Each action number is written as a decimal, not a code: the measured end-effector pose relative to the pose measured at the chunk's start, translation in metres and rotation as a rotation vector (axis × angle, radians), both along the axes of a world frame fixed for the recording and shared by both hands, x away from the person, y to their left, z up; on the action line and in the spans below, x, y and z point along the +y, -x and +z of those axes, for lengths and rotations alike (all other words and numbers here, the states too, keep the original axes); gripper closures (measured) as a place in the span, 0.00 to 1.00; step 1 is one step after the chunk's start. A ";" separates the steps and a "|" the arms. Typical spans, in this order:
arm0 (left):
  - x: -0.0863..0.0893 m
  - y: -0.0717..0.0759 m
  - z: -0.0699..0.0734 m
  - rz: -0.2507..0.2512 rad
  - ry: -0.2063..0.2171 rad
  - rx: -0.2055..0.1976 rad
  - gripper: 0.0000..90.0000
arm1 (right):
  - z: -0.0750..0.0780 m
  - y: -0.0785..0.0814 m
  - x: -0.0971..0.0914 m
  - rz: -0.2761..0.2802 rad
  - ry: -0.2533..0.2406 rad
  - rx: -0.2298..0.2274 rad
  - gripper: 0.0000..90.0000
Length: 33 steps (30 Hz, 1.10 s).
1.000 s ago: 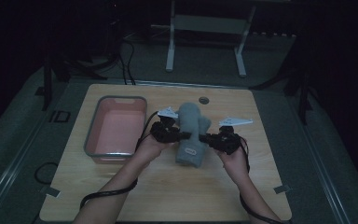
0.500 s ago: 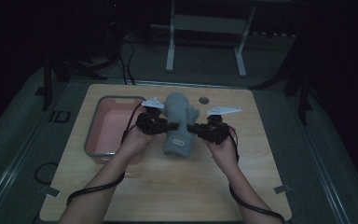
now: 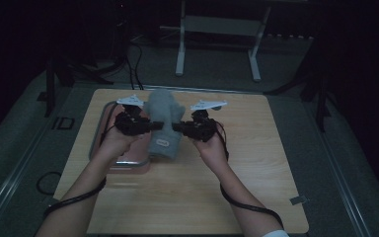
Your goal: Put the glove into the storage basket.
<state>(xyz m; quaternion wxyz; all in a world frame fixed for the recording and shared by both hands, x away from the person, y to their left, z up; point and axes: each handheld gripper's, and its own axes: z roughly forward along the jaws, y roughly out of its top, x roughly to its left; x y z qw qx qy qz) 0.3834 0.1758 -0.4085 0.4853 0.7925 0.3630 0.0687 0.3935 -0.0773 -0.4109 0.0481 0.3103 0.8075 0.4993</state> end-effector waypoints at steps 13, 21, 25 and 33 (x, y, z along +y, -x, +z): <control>0.068 0.001 0.004 0.126 -0.010 0.008 0.87 | 0.006 -0.018 0.075 0.048 -0.037 0.014 0.92; 0.083 -0.013 -0.045 0.177 -0.054 0.109 0.86 | -0.039 -0.032 0.109 0.033 0.074 0.058 0.92; 0.082 -0.020 -0.064 0.193 -0.081 0.159 0.86 | -0.058 -0.038 0.118 0.018 0.129 0.085 0.92; 0.075 -0.031 -0.084 0.237 -0.169 0.247 0.86 | -0.083 -0.045 0.133 -0.021 0.233 0.125 0.92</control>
